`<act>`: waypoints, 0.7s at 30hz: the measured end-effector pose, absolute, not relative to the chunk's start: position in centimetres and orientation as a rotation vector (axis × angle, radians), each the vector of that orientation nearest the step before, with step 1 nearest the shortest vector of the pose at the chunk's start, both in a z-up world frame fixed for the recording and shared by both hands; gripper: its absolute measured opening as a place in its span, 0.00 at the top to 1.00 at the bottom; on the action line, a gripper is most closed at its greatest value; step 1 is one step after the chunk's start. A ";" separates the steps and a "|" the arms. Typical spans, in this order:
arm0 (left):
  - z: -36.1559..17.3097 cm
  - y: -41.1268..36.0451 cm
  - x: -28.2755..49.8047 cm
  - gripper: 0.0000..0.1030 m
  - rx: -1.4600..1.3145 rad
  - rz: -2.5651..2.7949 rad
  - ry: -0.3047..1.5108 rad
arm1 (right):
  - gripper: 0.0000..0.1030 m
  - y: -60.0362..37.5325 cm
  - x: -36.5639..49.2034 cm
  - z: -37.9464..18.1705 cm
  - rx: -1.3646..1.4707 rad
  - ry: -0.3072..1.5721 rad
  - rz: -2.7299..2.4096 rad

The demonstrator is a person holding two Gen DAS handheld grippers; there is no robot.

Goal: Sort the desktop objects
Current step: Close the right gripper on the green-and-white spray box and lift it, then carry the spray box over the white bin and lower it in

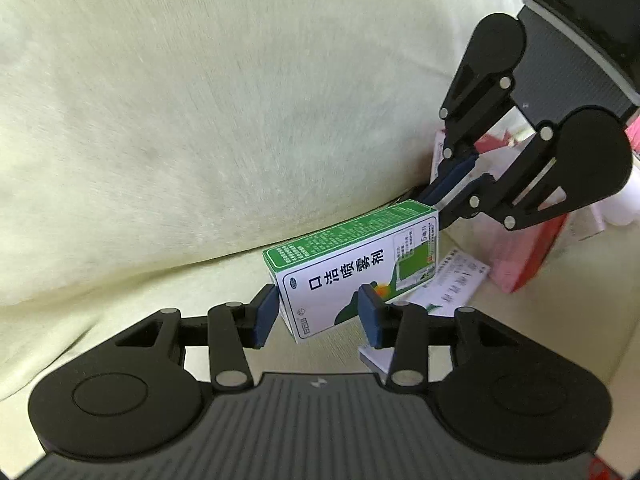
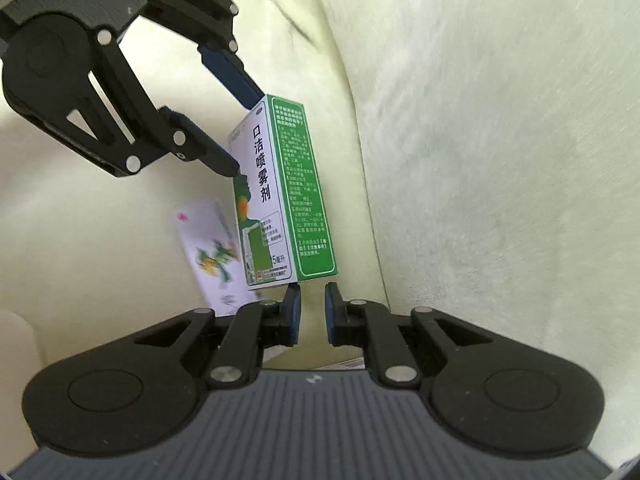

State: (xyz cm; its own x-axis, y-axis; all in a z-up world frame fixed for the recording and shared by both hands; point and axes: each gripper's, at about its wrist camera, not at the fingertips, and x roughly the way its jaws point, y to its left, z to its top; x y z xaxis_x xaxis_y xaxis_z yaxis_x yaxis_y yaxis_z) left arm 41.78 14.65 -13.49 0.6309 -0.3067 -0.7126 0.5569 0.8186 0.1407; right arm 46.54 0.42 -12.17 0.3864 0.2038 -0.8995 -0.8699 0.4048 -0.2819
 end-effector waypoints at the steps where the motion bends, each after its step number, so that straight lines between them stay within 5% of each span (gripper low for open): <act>1: -12.9 14.8 41.3 0.53 0.366 -0.503 0.729 | 0.91 0.2 45.8 -11.4 -0.881 0.904 0.814; 21: -2.3 10.7 22.3 0.53 0.369 -0.516 0.616 | 0.90 -4.8 27.6 -1.0 -0.724 0.843 0.765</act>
State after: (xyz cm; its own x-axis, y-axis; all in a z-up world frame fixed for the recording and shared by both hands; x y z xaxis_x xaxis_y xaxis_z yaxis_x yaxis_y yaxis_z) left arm 22.35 10.70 -2.28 0.6973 -0.3449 -0.6284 0.5580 0.8114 0.1738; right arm 27.56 -4.84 -1.00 0.4448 0.2916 -0.8468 -0.8145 0.5249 -0.2471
